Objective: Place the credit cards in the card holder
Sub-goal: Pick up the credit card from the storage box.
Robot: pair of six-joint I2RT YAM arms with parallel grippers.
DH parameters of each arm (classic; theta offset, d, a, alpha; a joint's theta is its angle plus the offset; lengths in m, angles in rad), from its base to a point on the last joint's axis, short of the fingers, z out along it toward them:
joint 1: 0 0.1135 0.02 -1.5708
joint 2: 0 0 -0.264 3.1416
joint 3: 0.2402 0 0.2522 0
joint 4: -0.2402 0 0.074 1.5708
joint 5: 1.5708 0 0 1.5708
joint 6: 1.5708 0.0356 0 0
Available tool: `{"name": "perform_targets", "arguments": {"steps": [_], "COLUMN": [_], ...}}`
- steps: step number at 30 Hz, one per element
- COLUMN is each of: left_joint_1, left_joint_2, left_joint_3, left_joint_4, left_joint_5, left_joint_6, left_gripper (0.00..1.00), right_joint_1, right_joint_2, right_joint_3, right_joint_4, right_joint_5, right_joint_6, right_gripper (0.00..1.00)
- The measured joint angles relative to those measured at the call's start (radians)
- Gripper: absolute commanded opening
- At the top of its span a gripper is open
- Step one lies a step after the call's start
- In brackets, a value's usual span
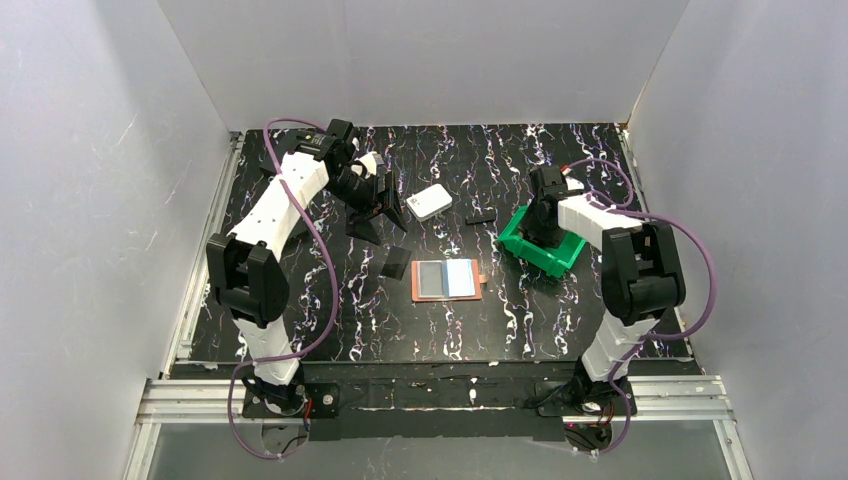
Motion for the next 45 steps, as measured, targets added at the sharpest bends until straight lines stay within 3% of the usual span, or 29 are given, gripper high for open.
{"name": "perform_targets", "arguments": {"steps": [10,26,34,40,45], "left_joint_1": [0.002,-0.004,-0.125,-0.210,-0.255], "left_joint_2": [0.000,-0.029,-0.167,-0.206,-0.133], "left_joint_3": [0.000,-0.066,-0.253,-0.352,-0.355], "left_joint_4": [0.001,0.064,0.299,0.521,0.825], "left_joint_5": [0.002,0.011,0.002,0.001,0.030], "left_joint_6": [0.000,-0.043,-0.129,-0.216,-0.328], "left_gripper": [0.72,0.71,0.71,0.71,0.68], "right_joint_1": [0.000,-0.085,-0.186,-0.249,-0.314], "right_joint_2": [-0.113,-0.161,-0.132,-0.110,-0.099], "right_joint_3": [0.003,0.033,0.214,0.211,0.151], "right_joint_4": [-0.028,-0.047,-0.111,-0.112,-0.085], "right_joint_5": [0.008,-0.142,-0.357,-0.550,-0.687], "right_joint_6": [-0.025,-0.114,-0.144,-0.090,-0.041], "right_gripper": [0.38,0.01,0.01,0.01,0.01]}}
